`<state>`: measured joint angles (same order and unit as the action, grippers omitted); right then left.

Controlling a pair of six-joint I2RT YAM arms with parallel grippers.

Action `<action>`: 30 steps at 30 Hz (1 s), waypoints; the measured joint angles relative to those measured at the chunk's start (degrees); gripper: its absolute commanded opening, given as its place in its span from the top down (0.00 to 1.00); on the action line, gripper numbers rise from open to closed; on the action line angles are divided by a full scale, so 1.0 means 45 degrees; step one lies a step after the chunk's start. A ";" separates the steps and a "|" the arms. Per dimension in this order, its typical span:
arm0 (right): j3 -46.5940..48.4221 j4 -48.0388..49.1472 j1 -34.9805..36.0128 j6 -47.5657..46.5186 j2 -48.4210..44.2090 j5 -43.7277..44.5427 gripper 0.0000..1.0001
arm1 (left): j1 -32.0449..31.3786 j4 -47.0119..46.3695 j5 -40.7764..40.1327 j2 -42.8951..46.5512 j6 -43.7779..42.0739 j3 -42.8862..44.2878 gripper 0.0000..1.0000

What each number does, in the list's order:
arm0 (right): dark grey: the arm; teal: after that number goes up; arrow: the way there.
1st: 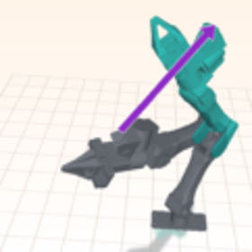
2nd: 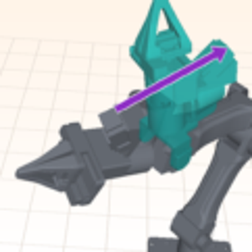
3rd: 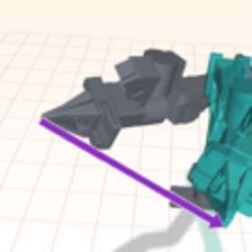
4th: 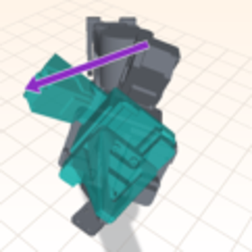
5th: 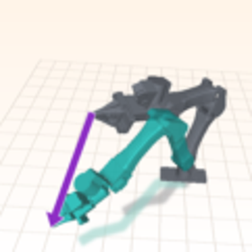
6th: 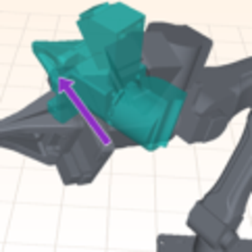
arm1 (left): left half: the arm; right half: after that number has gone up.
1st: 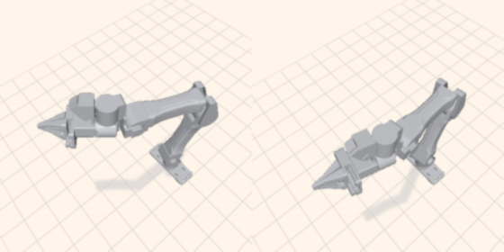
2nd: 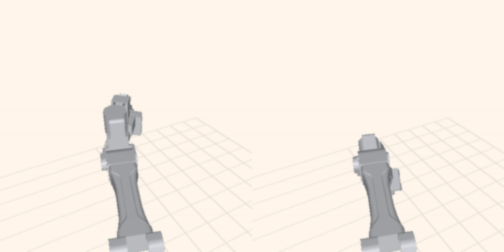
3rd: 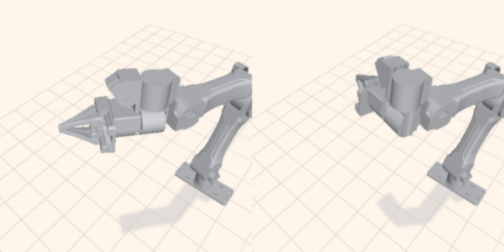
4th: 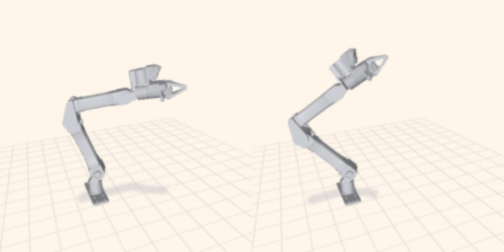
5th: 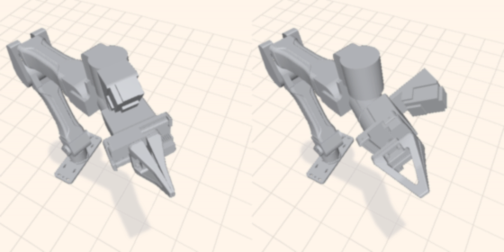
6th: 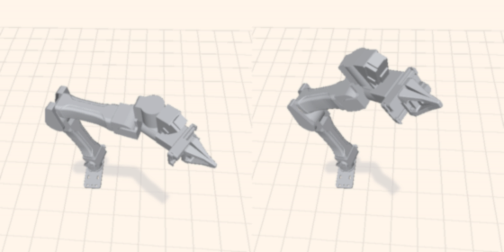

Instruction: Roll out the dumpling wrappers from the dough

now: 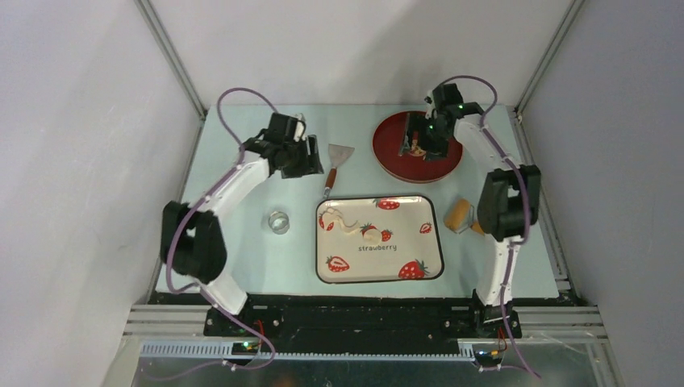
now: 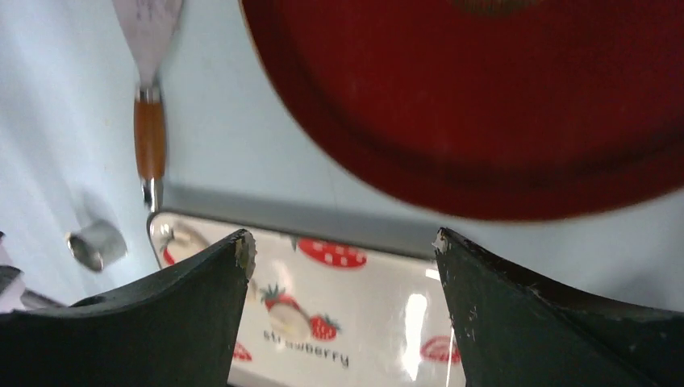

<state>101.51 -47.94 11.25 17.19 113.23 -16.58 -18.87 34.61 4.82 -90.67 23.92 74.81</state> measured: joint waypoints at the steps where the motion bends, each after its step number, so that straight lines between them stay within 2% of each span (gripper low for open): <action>1: 0.0816 -0.0170 0.0000 -0.0063 0.0646 0.0136 0.12 | -0.0228 -0.0005 0.0092 -0.0777 -0.0029 0.0617 0.30; 6: 0.4231 -0.0991 -0.0005 -0.0126 0.3502 0.0491 0.12 | -0.0656 -0.0087 0.0486 -0.3517 -0.0291 0.2477 0.30; 9: 0.5202 -0.1350 -0.0010 -0.0121 0.4682 0.0486 0.12 | -0.0724 -0.0044 0.0675 -0.4537 -0.0476 0.3177 0.30; 16: 0.4877 -0.1778 -0.0053 -0.0121 0.5387 0.0452 0.11 | -0.0894 0.0180 0.0525 -0.6101 -0.0811 0.4099 0.31; 20: 0.4260 -0.1666 -0.0107 -0.0117 0.5387 0.0321 0.11 | -0.1039 0.0466 0.0291 -0.6892 -0.0908 0.4386 0.36; 25: 0.3784 -0.1515 -0.0223 -0.0126 0.5163 -0.0044 0.11 | -0.1258 0.0976 0.0092 -0.7684 -0.1001 0.4974 0.46; 27: 0.3487 -0.1399 -0.0233 -0.0126 0.5008 -0.0214 0.11 | -0.1345 0.1132 -0.0034 -0.7747 -0.1010 0.5207 0.54; 30: 0.2924 -0.1171 -0.0282 -0.0126 0.4726 -0.0452 0.11 | -0.1418 0.1263 -0.0189 -0.7791 -0.1025 0.5299 0.70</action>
<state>114.67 -53.21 9.98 16.62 134.50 -18.61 -25.26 40.29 3.97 -125.73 19.31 98.65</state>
